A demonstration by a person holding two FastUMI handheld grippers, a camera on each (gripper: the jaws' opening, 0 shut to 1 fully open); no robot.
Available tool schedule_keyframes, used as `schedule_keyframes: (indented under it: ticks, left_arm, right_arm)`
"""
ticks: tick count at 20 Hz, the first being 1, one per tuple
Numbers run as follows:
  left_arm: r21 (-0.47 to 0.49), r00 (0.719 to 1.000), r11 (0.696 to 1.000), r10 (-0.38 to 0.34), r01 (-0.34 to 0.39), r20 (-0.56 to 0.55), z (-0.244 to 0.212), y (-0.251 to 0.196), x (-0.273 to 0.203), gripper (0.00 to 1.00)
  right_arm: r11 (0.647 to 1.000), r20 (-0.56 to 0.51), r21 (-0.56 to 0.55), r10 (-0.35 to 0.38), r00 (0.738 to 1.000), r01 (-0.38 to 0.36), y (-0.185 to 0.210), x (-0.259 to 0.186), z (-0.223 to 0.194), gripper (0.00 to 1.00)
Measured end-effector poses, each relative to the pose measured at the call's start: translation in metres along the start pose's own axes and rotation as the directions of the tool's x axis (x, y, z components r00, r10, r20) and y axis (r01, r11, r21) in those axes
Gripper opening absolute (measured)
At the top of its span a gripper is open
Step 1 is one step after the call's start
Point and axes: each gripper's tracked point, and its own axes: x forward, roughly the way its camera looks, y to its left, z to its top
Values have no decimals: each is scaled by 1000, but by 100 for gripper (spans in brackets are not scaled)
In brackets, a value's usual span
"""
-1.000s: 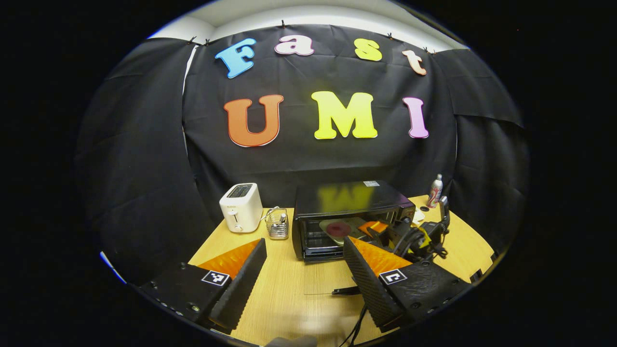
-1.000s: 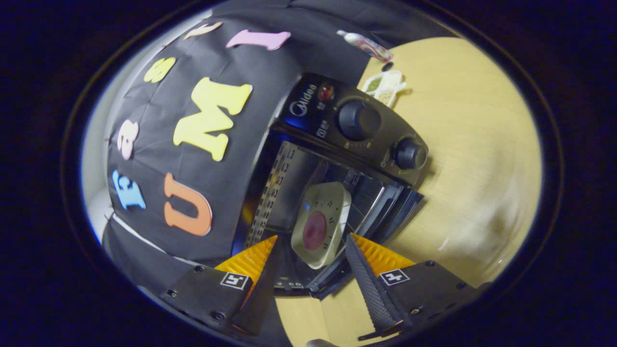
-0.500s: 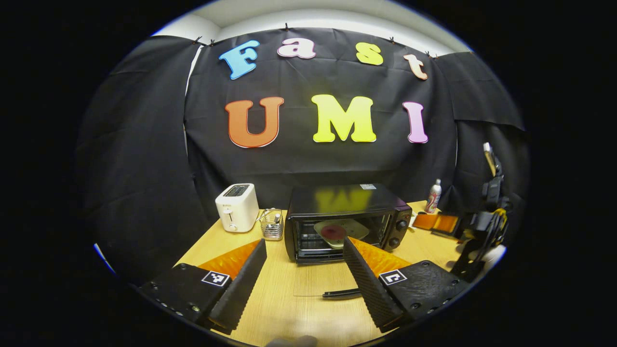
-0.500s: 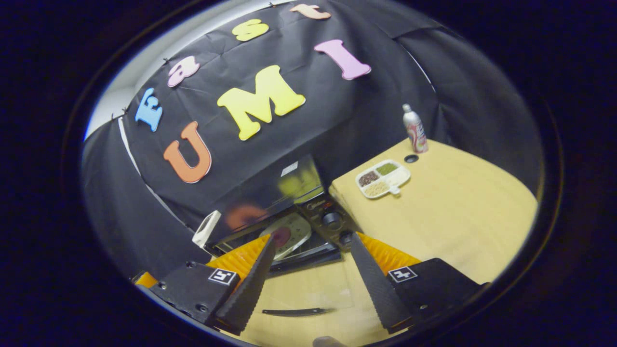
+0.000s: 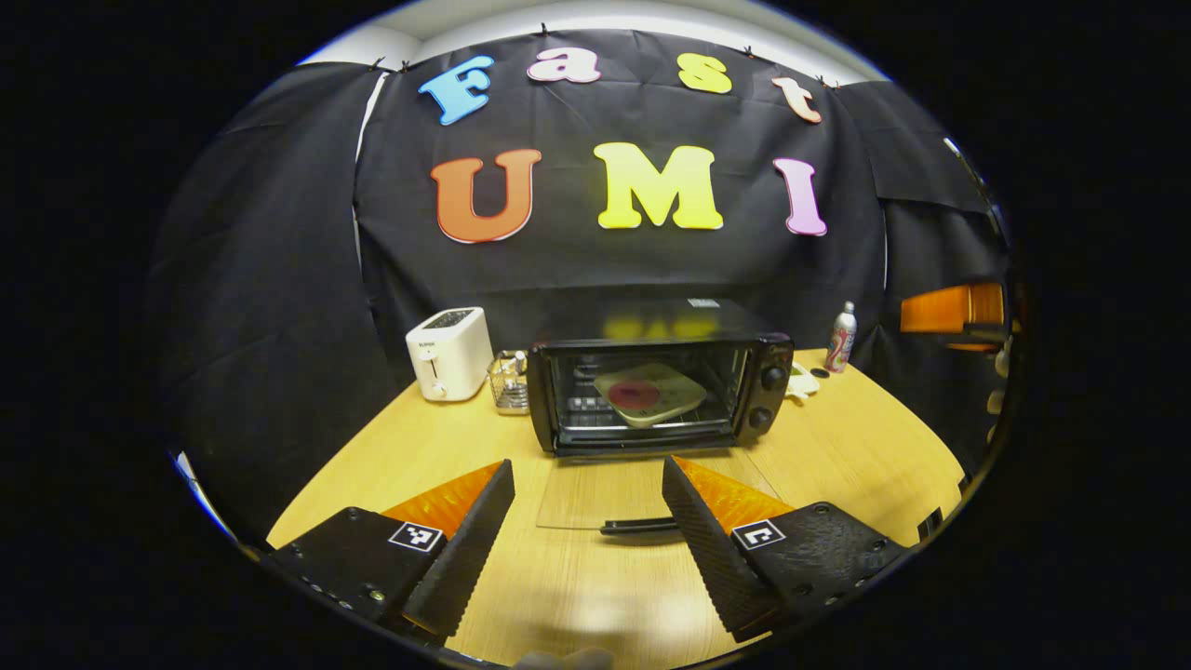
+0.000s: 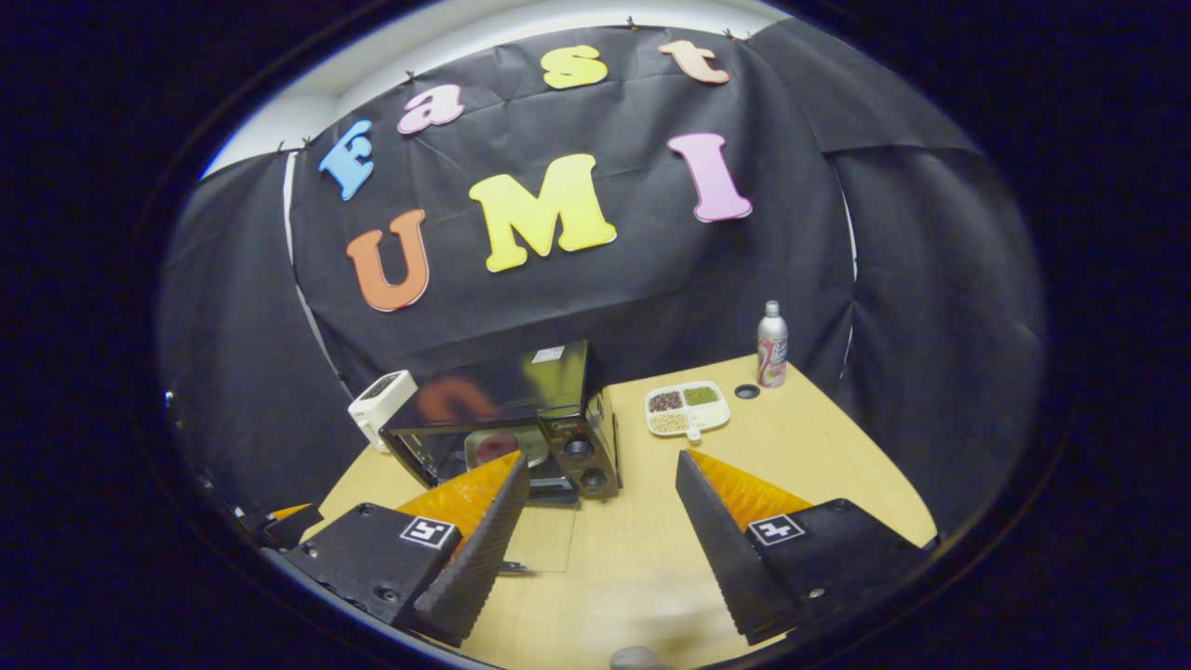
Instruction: Open the electric oven with the left hand, put the food in, and close the electric oven.
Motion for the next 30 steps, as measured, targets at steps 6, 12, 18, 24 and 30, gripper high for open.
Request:
schedule_keyframes:
  ticks: [6, 12, 18, 24, 30]
  left_arm:
    - [-10, 992, 999, -50, 49, -113, -63, -41, 20, 97]
    - [-40, 973, 996, -86, 79, -213, -113, -64, 39, 97]
    - [-19, 962, 996, -92, 91, -256, -138, -72, 72, 97]
    - [-11, 956, 996, -89, 90, -278, -142, -68, 92, 100]
    - [-13, 961, 995, -98, 98, -260, -124, -68, 90, 98]
  right_arm:
    - [996, 27, -92, -14, 1000, 16, -18, -27, 19, 95]
    - [996, 4, -87, -37, 999, 37, -38, -44, 18, 96]
    - [993, -2, -98, -70, 998, 70, -55, -47, 21, 96]
    - [993, -9, -93, -67, 998, 66, -53, -43, 28, 96]
    - [996, -8, -71, -62, 998, 62, -50, -36, 32, 96]
